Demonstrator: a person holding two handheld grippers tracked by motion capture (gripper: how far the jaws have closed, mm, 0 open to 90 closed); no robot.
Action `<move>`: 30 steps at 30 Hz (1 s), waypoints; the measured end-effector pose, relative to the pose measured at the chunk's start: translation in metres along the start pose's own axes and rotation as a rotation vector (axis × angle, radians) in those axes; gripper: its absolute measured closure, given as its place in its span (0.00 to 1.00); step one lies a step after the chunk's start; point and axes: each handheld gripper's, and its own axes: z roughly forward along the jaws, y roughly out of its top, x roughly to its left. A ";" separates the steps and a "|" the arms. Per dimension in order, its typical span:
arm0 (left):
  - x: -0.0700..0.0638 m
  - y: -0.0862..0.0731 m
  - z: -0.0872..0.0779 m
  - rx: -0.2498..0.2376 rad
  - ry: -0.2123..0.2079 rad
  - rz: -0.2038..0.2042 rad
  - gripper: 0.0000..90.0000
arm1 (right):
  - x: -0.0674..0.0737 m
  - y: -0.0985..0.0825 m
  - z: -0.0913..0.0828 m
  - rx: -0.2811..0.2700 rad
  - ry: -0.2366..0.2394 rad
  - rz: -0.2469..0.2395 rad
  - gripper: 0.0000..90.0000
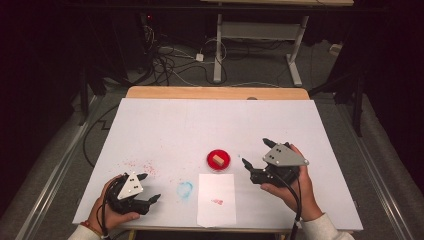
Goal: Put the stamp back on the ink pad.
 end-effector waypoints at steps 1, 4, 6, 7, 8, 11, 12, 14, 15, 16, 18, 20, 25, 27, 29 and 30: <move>0.000 0.000 0.000 0.000 0.000 0.000 0.23 | 0.000 -0.003 -0.001 0.002 -0.003 0.001 0.20; 0.001 -0.001 0.000 -0.002 0.003 -0.002 0.22 | -0.002 -0.013 -0.004 0.011 -0.005 0.002 0.20; 0.001 -0.002 0.000 -0.004 0.005 -0.008 0.22 | -0.003 -0.020 -0.007 0.011 0.000 0.005 0.20; 0.001 -0.002 -0.001 -0.004 0.006 -0.009 0.22 | -0.004 -0.023 -0.007 0.011 0.002 0.001 0.20; 0.002 -0.002 -0.001 -0.005 0.006 -0.011 0.22 | -0.004 -0.026 -0.009 0.017 -0.001 0.002 0.20; 0.002 -0.002 -0.001 -0.011 0.010 -0.012 0.22 | -0.005 -0.035 -0.012 0.017 -0.006 0.009 0.20; 0.001 -0.001 -0.001 -0.012 0.013 -0.011 0.22 | -0.005 -0.038 -0.014 0.013 -0.011 0.009 0.20; 0.001 0.000 -0.001 -0.013 0.020 -0.008 0.22 | -0.007 -0.044 -0.018 0.013 -0.019 0.005 0.21; 0.002 0.000 -0.001 -0.013 0.022 -0.007 0.22 | -0.007 -0.047 -0.020 0.015 -0.025 0.010 0.21; 0.002 0.000 -0.001 -0.015 0.025 -0.007 0.22 | -0.008 -0.051 -0.021 0.010 -0.025 0.012 0.21; 0.001 0.001 -0.001 -0.021 0.030 -0.005 0.22 | -0.009 -0.058 -0.024 0.013 -0.029 0.018 0.21; 0.001 0.002 -0.002 -0.027 0.036 -0.002 0.22 | -0.008 -0.066 -0.027 0.012 -0.038 0.030 0.22; 0.001 0.005 -0.005 -0.047 0.062 -0.008 0.21 | -0.007 -0.083 -0.032 0.033 -0.037 0.028 0.22; 0.001 0.006 -0.006 -0.055 0.065 -0.007 0.21 | -0.006 -0.091 -0.033 0.049 -0.039 0.039 0.22; 0.000 0.006 -0.006 -0.062 0.068 -0.004 0.21 | -0.004 -0.097 -0.034 0.072 -0.025 0.044 0.22; 0.000 0.006 -0.006 -0.063 0.069 -0.004 0.21 | -0.003 -0.100 -0.034 0.078 -0.022 0.046 0.22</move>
